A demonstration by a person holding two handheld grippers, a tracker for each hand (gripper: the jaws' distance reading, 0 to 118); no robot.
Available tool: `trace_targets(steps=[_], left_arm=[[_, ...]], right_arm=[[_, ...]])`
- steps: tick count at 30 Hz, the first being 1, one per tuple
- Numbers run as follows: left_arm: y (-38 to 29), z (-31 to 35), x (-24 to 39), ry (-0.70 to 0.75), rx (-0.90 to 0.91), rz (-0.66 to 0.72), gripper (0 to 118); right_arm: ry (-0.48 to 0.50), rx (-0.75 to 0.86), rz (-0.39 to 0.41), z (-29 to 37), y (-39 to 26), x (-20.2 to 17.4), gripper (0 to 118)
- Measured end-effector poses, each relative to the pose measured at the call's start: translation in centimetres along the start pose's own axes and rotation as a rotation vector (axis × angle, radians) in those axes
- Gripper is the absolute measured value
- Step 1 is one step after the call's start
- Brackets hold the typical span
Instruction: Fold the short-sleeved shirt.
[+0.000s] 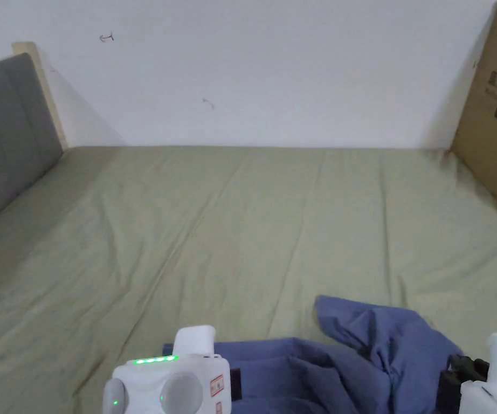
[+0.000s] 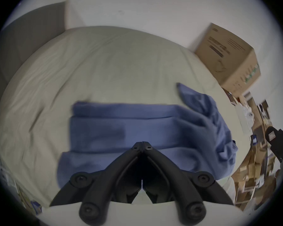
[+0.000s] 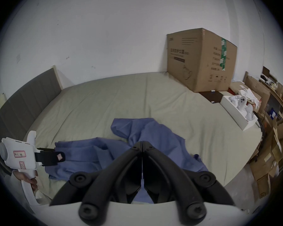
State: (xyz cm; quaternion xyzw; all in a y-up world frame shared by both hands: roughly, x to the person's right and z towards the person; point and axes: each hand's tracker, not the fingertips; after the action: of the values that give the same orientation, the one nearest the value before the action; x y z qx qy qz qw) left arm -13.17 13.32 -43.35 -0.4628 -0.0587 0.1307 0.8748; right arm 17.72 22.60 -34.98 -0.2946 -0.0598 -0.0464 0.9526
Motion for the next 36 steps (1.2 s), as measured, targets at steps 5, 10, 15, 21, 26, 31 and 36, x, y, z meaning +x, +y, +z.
trace_targets(steps=[5, 10, 15, 21, 26, 31, 36], left_arm=[[0.7, 0.9, -5.0, 0.064, 0.036, 0.085, 0], [5.8, -0.2, -7.1, 0.111, 0.022, 0.105, 58], [10.6, -3.8, -7.3, 0.103, -0.018, 0.13, 102], [9.0, -10.4, -5.8, 0.196, -0.265, 0.05, 82], [8.6, -9.2, -5.2, 0.232, -0.181, -0.028, 33], [8.9, -7.9, -4.4, 0.288, -0.152, -0.087, 8], [9.4, -4.2, -3.8, 0.235, -0.053, -0.099, 8]], right_arm=[[0.029, -0.028, 0.036, -1.4, -0.1, -1.8, 0], [0.036, -0.052, 0.067, -2.6, -0.4, -2.6, 0], [0.031, -0.109, 0.058, -4.7, -1.0, -2.4, 0], [0.02, -0.147, 0.055, -6.3, -1.5, -1.8, 0], [-0.003, -0.188, 0.031, -7.5, -2.1, -1.1, 0], [0.011, -0.199, -0.003, -7.4, -1.9, 0.1, 0], [0.088, -0.174, -0.133, -8.3, 1.1, 4.1, 0]])
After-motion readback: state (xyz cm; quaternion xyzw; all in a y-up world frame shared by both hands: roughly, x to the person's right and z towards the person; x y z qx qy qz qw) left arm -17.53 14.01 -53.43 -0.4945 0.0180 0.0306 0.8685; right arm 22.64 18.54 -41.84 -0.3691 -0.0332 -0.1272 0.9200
